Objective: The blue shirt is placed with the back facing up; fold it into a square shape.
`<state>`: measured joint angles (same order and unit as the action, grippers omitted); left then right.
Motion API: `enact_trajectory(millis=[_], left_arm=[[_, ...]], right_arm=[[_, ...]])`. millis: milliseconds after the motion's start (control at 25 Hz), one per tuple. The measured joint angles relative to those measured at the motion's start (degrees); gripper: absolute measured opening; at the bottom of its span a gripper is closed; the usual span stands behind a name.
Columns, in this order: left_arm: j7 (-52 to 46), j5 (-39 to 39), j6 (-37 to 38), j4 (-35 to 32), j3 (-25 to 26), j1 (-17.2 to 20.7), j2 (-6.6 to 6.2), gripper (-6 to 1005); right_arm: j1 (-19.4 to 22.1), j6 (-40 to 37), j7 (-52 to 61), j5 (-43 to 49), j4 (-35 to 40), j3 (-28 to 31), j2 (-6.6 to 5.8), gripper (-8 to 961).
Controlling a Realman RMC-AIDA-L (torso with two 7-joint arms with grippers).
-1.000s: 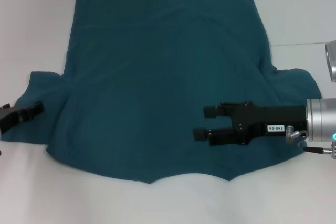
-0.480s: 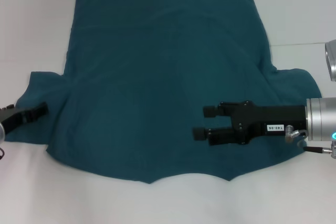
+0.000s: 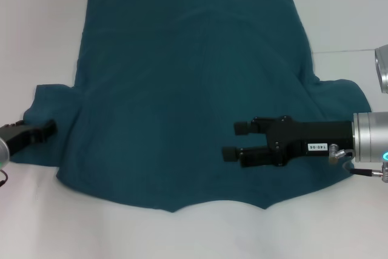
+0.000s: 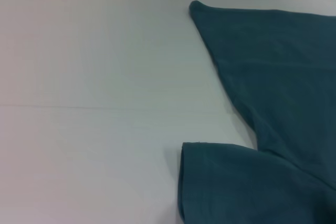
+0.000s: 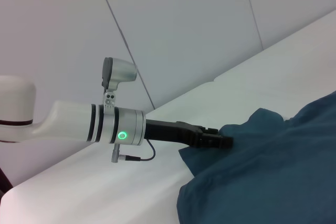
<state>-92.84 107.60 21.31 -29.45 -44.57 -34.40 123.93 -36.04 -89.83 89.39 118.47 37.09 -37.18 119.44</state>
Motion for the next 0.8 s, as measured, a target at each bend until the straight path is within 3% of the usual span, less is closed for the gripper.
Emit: enact_trajectory(millis=[280, 480, 600, 800], left_arm=[[-0.3, 0.5, -0.1, 0.0, 0.1, 0.0, 0.0, 713], [-0.3, 0.5, -0.1, -0.2, 0.0, 0.0, 0.0, 515], [-0.3, 0.5, -0.1, -0.1, 0.0, 0.0, 0.0, 269], [-0.2, 0.5, -0.1, -0.1, -0.1, 0.0, 0.0, 42]], right_arm=[[-0.1, 0.0, 0.0, 0.0, 0.0, 0.0, 0.0, 900], [-0.1, 0.0, 0.0, 0.0, 0.0, 0.1, 0.0, 900], [-0.1, 0.0, 0.0, 0.0, 0.0, 0.2, 0.0, 899], [-0.1, 0.0, 0.0, 0.0, 0.0, 0.3, 0.0, 899]])
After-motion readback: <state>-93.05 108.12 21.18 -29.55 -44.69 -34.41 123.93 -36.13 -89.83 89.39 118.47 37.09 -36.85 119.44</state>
